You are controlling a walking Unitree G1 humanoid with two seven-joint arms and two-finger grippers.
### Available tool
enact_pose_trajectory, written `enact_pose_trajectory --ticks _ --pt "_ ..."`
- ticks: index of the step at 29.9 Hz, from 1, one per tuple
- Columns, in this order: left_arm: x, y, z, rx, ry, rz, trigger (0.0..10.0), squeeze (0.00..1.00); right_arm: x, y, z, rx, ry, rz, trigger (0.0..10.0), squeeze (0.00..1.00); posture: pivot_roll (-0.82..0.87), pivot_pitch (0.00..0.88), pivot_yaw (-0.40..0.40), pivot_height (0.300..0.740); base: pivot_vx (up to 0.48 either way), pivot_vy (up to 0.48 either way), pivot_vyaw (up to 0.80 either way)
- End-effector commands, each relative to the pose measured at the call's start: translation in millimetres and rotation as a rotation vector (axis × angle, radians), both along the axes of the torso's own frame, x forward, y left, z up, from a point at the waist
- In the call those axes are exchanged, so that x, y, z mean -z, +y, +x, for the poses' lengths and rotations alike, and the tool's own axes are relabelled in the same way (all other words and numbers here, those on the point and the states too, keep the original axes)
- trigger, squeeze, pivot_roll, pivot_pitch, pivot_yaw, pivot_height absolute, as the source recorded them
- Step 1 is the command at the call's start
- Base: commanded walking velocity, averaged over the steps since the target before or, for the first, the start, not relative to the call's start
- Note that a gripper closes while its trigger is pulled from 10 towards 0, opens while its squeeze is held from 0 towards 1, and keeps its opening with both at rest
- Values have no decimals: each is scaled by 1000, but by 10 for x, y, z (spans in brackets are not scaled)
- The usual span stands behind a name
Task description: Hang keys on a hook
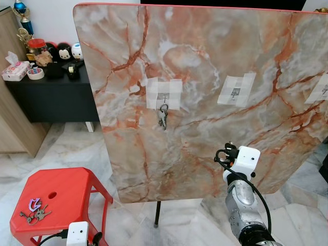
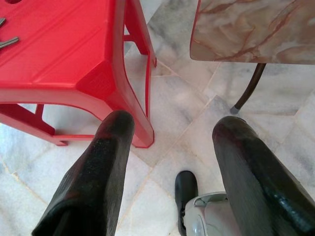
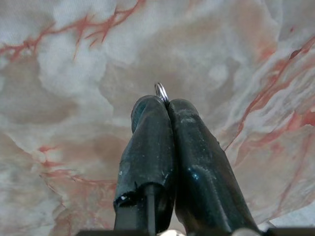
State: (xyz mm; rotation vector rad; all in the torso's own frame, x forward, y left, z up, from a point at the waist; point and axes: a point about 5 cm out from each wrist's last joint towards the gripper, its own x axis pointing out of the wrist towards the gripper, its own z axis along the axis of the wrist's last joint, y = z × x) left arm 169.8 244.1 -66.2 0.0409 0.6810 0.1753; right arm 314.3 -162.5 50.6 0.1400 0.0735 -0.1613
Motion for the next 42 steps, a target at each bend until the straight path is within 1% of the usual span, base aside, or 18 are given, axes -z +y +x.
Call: enact_pose_trajectory --ticks 1,15,21,30,37,39,42 --pt "26 -6 -45 3 17 9 10000 0 -35 -38 10 15 -16 5 10000 0 48 0 -75 740 251 0 0" --pt "31 -24 -43 6 18 6 10000 0 -32 -37 7 21 -17 11 10000 0 47 0 -73 740 293 0 0" --pt "33 -21 -49 10 23 13 10000 0 -4 -35 -9 30 -4 18 10000 0 51 0 -71 740 0 0 0" --pt "41 -21 -77 20 26 14 10000 0 1 -26 -31 40 -14 23 10000 0 53 0 -67 740 0 0 0" --pt "43 -29 -81 31 28 16 10000 0 -60 -155 -59 147 -60 -9 10000 0 53 0 -63 740 0 0 0" --pt "41 -30 -76 35 26 16 10000 0 -95 -204 -65 177 -75 -62 10000 0 52 0 -62 740 0 0 0" --pt "41 -30 -73 35 28 16 10000 0 -142 -237 -66 191 -103 -110 10000 0 54 0 -61 740 0 0 0"
